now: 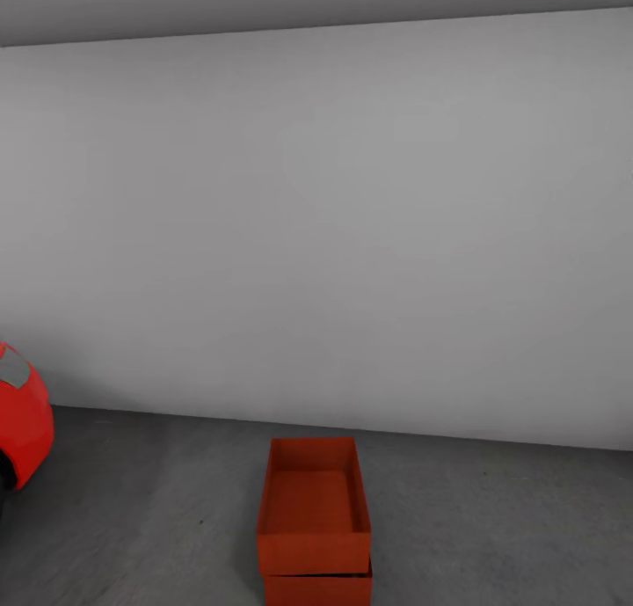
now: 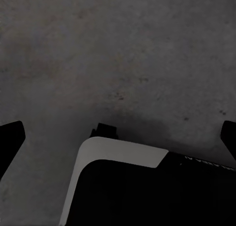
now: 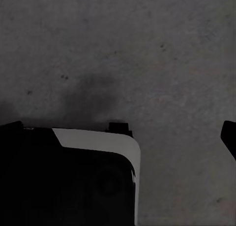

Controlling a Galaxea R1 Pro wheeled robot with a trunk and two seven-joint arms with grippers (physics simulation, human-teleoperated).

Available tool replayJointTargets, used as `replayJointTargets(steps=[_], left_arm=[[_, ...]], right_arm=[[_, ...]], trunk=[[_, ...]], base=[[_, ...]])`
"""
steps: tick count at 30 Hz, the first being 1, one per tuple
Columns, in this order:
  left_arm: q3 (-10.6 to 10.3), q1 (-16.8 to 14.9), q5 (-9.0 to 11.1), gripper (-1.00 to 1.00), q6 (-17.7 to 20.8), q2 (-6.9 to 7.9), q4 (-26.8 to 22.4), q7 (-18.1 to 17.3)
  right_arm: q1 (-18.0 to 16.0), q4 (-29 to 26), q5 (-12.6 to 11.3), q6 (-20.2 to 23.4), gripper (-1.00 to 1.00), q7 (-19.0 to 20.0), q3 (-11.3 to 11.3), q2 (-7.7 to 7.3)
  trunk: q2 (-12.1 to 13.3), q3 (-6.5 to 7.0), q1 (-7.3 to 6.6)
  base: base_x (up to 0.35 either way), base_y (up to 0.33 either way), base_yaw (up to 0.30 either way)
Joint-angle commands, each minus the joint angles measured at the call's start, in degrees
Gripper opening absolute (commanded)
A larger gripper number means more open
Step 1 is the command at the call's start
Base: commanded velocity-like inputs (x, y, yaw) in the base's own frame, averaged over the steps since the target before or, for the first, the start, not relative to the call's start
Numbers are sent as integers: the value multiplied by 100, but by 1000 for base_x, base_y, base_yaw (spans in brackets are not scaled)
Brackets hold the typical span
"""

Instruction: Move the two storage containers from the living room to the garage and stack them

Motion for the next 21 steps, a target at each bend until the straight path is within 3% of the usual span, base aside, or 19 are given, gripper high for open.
replayJointTargets(steps=[1,21], left_arm=[[-14,-4,31,100,-15,1,2,1],[-9,-4,30,100,-20,24,-19,1]], right_arm=[[-8,17,-8,-36,100,15,28,-6],[-8,12,21,30,100,5,65,-4]], trunk=[[-6,-8,0],[-6,-8,0]], base=[[0,0,0],[0,0,0]])
